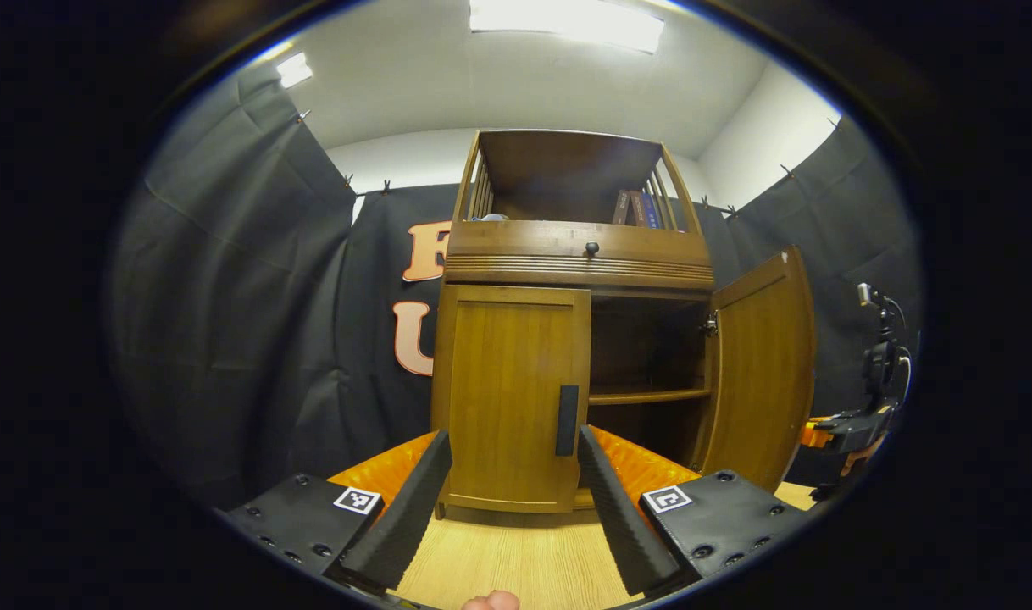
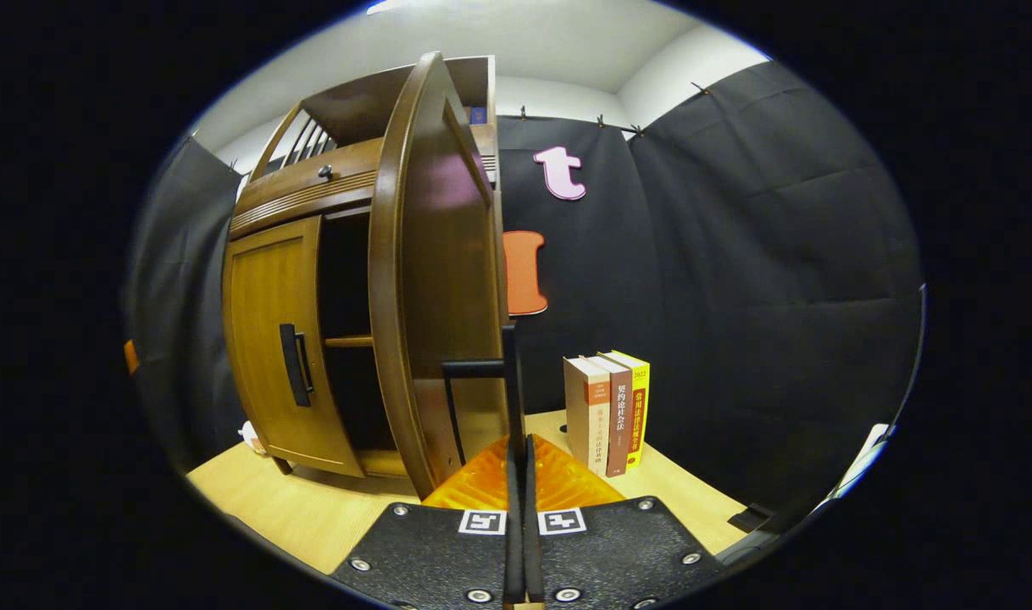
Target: Open the right door of the double-door shoe cabinet with the right hand, and open the left door with the left hand.
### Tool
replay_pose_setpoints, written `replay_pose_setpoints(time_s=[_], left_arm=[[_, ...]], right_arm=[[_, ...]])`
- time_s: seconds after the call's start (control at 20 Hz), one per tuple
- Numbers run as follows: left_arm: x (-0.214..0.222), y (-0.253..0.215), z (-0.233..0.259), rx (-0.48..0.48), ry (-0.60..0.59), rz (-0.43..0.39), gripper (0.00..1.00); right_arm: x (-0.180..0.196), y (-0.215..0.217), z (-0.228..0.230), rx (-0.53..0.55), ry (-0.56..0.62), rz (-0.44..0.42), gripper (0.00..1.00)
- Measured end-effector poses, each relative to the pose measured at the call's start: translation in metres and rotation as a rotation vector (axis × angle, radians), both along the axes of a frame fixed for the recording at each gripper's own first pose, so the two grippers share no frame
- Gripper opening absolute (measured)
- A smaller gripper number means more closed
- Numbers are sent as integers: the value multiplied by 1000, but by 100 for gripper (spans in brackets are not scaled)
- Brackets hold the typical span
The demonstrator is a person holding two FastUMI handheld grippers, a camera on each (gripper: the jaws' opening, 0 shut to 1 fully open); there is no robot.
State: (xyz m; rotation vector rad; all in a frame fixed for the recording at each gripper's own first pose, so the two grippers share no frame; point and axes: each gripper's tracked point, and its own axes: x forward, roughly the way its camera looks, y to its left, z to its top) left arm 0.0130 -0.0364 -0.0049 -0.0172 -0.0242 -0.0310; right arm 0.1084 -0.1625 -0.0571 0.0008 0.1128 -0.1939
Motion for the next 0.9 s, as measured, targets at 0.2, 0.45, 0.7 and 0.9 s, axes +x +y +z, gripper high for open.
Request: replay_pose_setpoints(time_s=[0.2, 0.45, 0.7, 0.9], left_arm=[[3, 9, -1, 23, -5, 29, 93], [5, 8, 3, -27, -15, -3, 93], [12, 0, 1, -39, -6, -24, 96], [21, -10, -1, -21, -3, -30, 93]], right_arm=[[-5, -13, -2, -34, -6, 57, 0], [-5, -37, -3, -44, 2, 161, 5], [-3, -52, -2, -11, -9, 213, 0], [-4, -52, -1, 11, -10, 221, 7]])
